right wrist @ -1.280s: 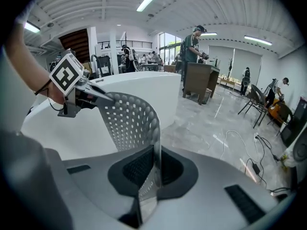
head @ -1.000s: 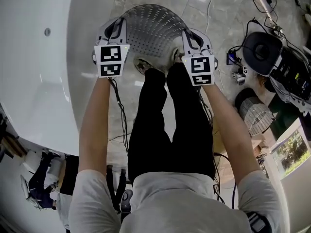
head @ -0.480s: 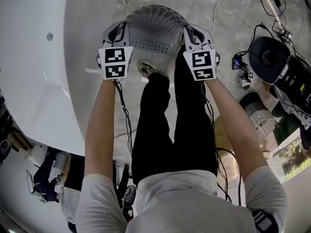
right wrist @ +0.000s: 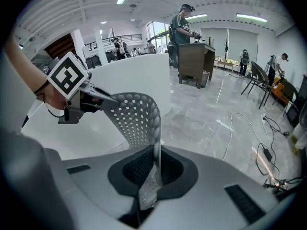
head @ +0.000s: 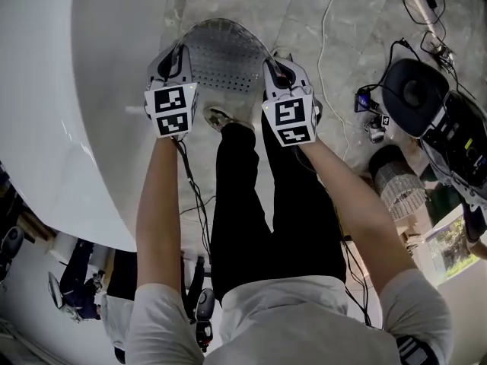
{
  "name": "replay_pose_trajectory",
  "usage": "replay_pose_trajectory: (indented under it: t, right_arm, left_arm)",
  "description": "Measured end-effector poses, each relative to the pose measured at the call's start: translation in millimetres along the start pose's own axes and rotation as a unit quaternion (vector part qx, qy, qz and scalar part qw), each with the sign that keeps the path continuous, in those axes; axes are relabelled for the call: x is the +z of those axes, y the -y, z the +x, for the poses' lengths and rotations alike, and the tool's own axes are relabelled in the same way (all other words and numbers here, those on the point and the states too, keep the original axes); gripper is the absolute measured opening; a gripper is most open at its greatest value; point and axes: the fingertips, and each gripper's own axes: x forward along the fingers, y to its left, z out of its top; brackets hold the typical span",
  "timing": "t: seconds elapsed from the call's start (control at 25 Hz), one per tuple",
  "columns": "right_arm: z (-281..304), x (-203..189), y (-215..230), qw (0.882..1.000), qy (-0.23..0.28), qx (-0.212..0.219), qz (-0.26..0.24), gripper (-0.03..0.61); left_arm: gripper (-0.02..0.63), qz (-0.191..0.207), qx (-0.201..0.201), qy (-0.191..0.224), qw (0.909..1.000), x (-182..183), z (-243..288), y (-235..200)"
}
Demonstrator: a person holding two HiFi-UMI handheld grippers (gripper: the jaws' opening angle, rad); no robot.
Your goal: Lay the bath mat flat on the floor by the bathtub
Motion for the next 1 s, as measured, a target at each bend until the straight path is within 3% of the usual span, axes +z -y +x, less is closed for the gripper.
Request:
replay_pose_trajectory:
  t: [0.28,0.56,1.0]
  right_arm:
    - [9.3,-4.6,38.8,1.0,-0.014,0.007,0.002,0.023]
    - [25.5,-8.7,57.8,0.999,-0.018,0.046,-0.021,0.023]
    - [56.0,-8.0,88.6,0.998,-0.016,0.049,-0.031,0.023]
  left_arm:
    - [0.025,-0.004,0.002,-0.023,0.9997,12.5,23.5,10.3]
    - [0.025,0.004,0.027,-0.046,0.9986,15.2,40.6,18.8]
    - [0.025,-0.005,0.047,-0.039,0.9981,13.0,63.2,16.7]
